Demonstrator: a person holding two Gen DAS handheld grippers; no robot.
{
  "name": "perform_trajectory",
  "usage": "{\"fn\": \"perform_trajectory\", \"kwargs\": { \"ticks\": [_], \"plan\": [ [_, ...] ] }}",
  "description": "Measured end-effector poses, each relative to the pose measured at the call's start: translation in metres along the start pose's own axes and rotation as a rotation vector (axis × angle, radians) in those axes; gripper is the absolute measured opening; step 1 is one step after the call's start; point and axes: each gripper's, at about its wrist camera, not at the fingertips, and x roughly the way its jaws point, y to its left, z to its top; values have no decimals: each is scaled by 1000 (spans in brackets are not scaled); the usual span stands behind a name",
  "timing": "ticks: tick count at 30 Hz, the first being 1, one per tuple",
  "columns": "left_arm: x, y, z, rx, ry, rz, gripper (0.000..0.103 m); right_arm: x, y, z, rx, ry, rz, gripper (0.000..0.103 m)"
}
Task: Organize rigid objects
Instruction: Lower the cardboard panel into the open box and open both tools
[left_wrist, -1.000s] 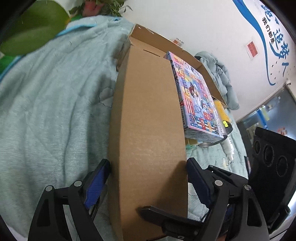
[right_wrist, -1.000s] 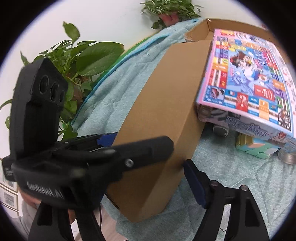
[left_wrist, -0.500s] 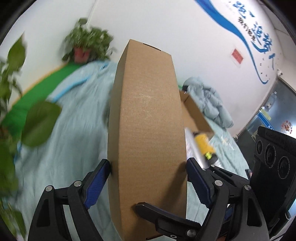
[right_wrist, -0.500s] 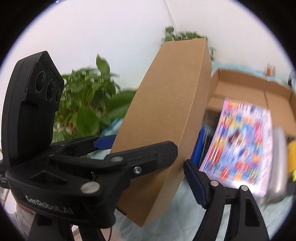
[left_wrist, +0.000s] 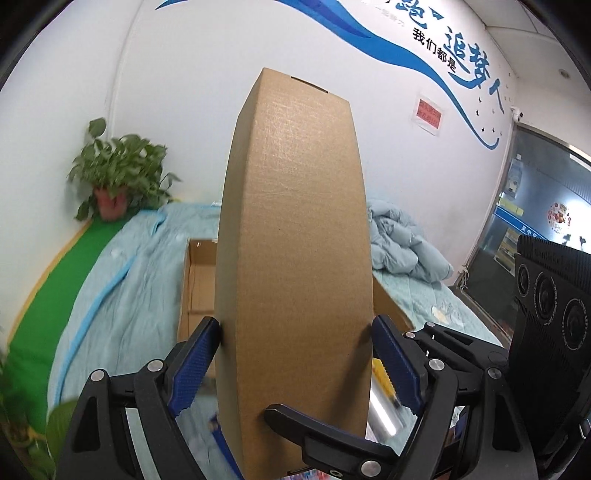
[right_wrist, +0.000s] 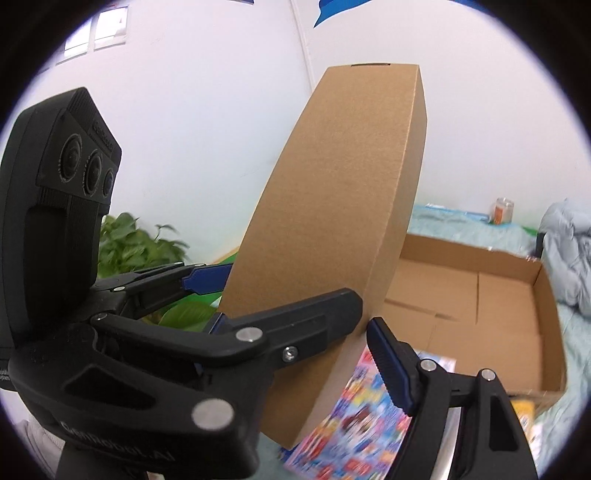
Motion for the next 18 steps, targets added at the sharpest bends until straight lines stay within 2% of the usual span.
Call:
{"fn": "perform_trajectory", "kwargs": {
  "ticks": [5,10,13,18],
  "plan": [
    [35,-1,44,12,-2,11,82,16,-20,22,-4,-5,-9,76],
    [81,18,77,-14,15,12,82,44,-48,42,-8,14,-14,76],
    [109,33,88,-20,33,28,82,63,-63,49,-9,36,-3,76],
    [153,63,89,-41,77,60,82,95,-80,52,9,92,34,76]
  ]
}}
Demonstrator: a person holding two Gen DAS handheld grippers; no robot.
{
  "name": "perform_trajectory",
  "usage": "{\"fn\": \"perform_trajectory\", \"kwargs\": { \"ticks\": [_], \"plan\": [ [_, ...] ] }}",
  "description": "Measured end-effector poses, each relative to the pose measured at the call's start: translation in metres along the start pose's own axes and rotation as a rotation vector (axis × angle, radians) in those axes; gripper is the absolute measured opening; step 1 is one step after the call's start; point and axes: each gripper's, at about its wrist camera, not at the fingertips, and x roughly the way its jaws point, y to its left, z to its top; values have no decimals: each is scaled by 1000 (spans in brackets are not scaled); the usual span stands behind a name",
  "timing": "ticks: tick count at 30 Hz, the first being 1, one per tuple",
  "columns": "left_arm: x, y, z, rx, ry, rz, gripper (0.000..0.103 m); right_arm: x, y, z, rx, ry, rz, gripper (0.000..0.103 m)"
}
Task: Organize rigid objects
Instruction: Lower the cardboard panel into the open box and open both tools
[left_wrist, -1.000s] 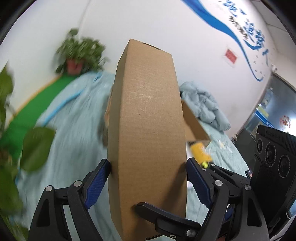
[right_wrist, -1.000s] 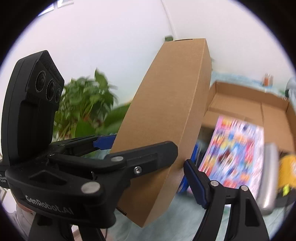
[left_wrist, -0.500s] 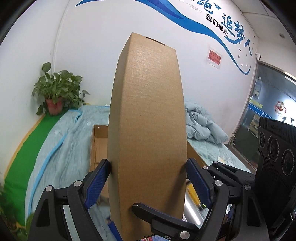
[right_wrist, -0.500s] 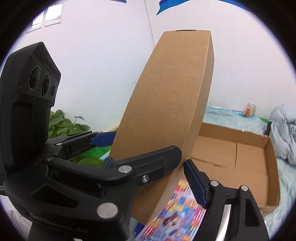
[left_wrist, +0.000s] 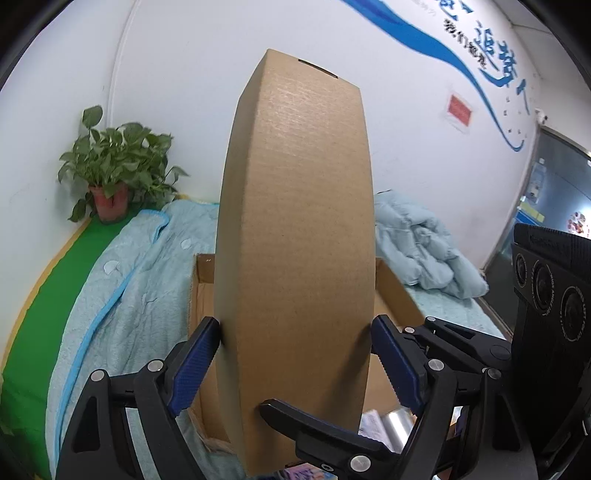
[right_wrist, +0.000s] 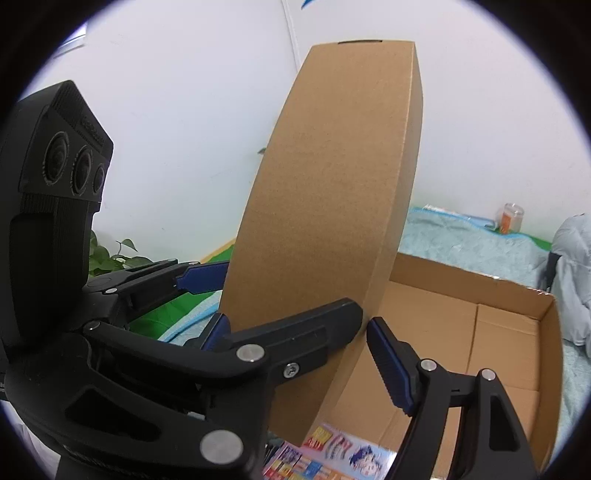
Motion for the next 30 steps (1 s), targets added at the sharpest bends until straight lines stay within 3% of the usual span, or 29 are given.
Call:
{"fn": "perform_trajectory", "kwargs": {
  "ticks": [7,11,14,17,22,25,30],
  "plan": [
    [61,40,-23,-54,98,45,82,46,-19,-7,45,93,62,76],
    [97,62,-37,-94,173,60,81,78,-34,-18,100,188,106,76],
    [113,76,-52,-133,207,85,78,102,-45,-28,147,284,153,76],
    [123,90,-57,-165,205,72,71,111,-51,-34,166,301,179,79],
    [146,107,-60,-214,264,68,61,118,-58,-29,164,348,156,84],
    [164,113,-68,-251,322,61,60,120,-59,-29,146,378,126,83],
    [183,119,-86,-290,396,56,60,132,-72,-41,161,468,106,71]
  ]
}}
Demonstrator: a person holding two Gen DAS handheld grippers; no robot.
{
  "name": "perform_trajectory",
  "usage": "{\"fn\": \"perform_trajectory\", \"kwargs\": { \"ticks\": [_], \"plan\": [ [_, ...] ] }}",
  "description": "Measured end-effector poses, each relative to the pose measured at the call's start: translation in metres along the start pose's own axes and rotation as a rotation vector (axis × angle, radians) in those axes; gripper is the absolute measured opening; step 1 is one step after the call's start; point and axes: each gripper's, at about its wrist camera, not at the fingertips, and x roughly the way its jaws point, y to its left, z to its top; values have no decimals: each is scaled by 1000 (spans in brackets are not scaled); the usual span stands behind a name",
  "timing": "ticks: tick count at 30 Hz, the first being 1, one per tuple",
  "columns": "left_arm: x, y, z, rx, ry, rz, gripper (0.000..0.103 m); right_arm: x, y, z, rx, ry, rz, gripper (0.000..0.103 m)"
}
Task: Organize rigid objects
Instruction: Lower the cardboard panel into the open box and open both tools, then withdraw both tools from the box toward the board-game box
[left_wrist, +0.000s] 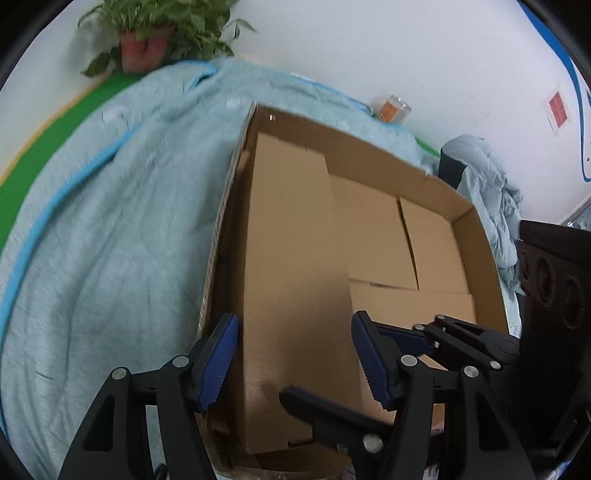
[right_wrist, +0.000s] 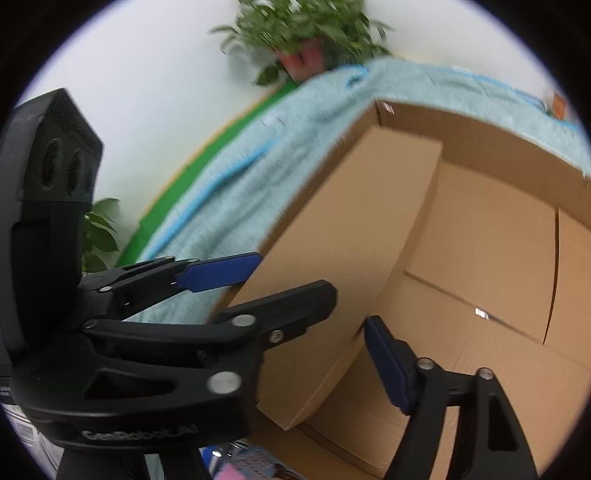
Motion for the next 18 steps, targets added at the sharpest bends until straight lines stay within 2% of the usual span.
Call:
{"fn": "perform_trajectory", "kwargs": {
  "ticks": [5,8,9,11,13,15,17,18],
  "plan": [
    [-8,7,-9,-21,-33,24,60,7,6,0,-1,17,27,68],
    [-20,7,-14,-17,-46,-1,60,5,12,-3,-21,14,56,74],
    [-27,7,-17,-11,-65,-18,61,6,13,-3,-18,7,70,81],
    [-46,-1,-26,27,-136,7,62,3,15,-6,-12,-18,68,82],
    [-69,-11,-40,89,-220,42,67,-10,20,-16,-16,-76,16,84],
    [-92,-23,-56,153,-309,79,90,-37,23,-34,-21,-177,-87,86],
    [-121,-38,-77,217,-457,152,103,-72,25,-60,-9,-295,-193,88],
    [-133,-45,-88,237,-528,189,103,-85,26,-72,0,-342,-244,90]
  ]
}}
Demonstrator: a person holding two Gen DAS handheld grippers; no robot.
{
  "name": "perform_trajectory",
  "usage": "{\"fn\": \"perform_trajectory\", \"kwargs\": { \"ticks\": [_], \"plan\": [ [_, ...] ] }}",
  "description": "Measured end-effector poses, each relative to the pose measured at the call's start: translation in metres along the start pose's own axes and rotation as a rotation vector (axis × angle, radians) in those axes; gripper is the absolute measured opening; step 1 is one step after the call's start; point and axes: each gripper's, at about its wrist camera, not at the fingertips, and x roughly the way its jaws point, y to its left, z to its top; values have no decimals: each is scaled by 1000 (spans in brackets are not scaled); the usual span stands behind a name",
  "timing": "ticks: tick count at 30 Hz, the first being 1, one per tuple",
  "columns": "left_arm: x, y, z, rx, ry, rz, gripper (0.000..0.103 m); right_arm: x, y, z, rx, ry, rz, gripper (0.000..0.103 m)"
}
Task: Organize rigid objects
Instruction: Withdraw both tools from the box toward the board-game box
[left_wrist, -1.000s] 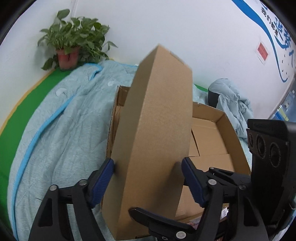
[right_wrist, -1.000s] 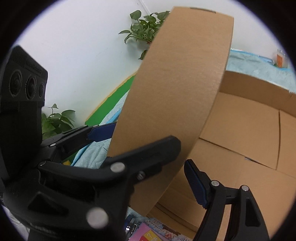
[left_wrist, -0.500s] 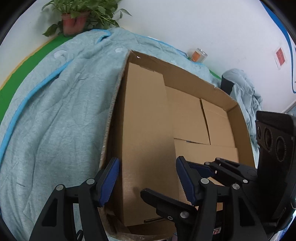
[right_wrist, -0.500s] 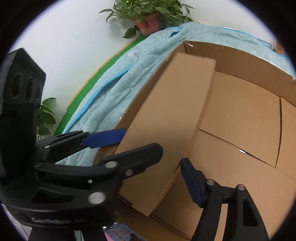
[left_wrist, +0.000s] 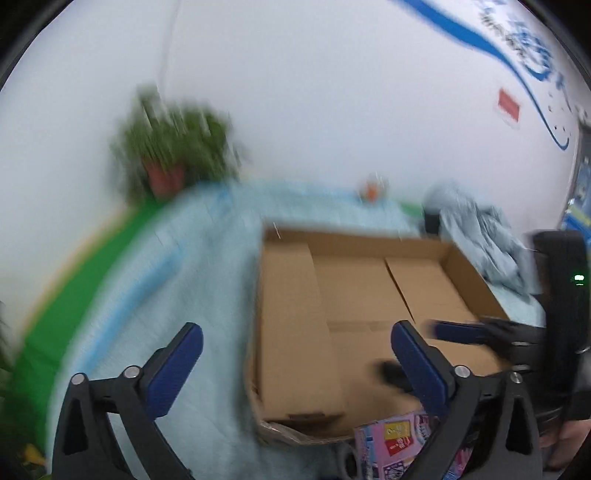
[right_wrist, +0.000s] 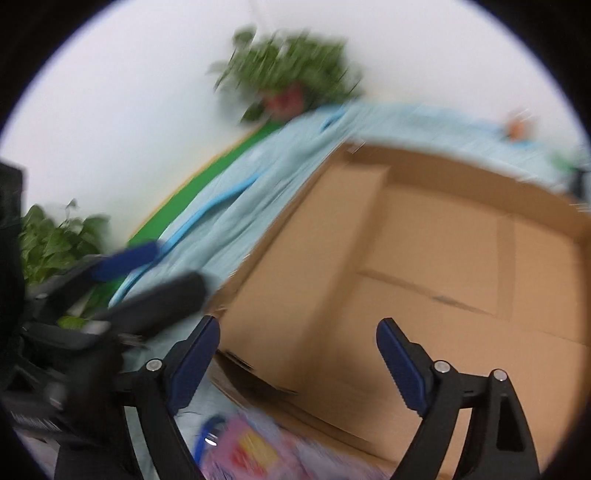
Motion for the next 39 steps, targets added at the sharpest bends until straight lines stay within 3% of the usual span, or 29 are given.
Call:
{"fn": "perform_trajectory", "kwargs": {
  "ticks": [2,4,9,14,16,26,39],
  "plan": [
    [-28,-12,-3,25,-77,33,103,-36,-5,-16,24,-99,-119,95],
    [-47,-24,-7,6,-70,-9,103,-71,-14,-35,67,-170,-203,103],
    [-75,-55,-29,-62,-18,-89,103,-114,-25,-82,120,-161,-324,103],
    [-90,-88,-56,-36,111,-180,103,-127,-22,-109,117,-118,-323,103],
    [-97,-95,-67,-58,129,-180,103,-135,-20,-119,110,-115,-321,103],
    [-138,-137,-96,0,114,-86,103,-160,-17,-149,96,-131,-319,103],
    [-148,-136,-94,1,151,-117,102,-165,-9,-160,91,-140,-278,103]
  ]
}}
